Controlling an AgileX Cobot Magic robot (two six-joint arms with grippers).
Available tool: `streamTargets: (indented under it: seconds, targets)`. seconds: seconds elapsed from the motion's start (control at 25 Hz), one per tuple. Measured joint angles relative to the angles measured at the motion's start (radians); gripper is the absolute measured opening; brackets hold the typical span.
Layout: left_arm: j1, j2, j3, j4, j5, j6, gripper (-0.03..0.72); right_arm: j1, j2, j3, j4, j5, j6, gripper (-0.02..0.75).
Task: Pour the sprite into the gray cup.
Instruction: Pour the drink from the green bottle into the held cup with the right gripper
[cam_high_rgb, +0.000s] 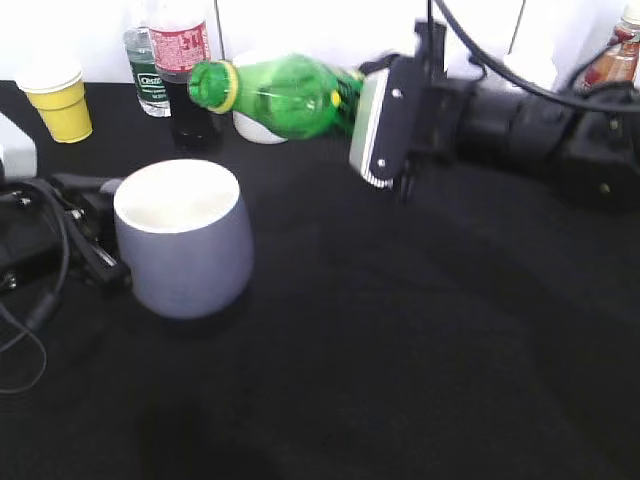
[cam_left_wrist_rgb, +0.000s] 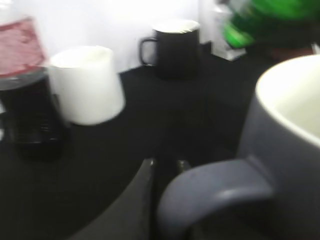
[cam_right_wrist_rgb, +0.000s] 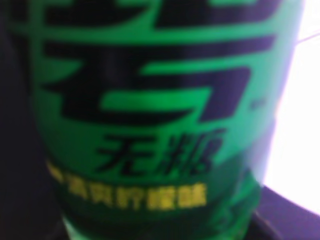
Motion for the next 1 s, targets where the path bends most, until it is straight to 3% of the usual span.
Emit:
streamTargets:
  seconds: [0.4, 1.0]
  targets:
    - [0.0, 0.0, 0.0, 0.051, 0.019, -0.002, 0.076, 0.0, 0.0, -0.014, 0.09, -0.067, -0.364, 0.414]
    - [0.0, 0.0, 0.0, 0.055, -0.013, -0.003, 0.076, 0.0, 0.0, -0.015, 0.199, -0.199, -0.577, 0.414]
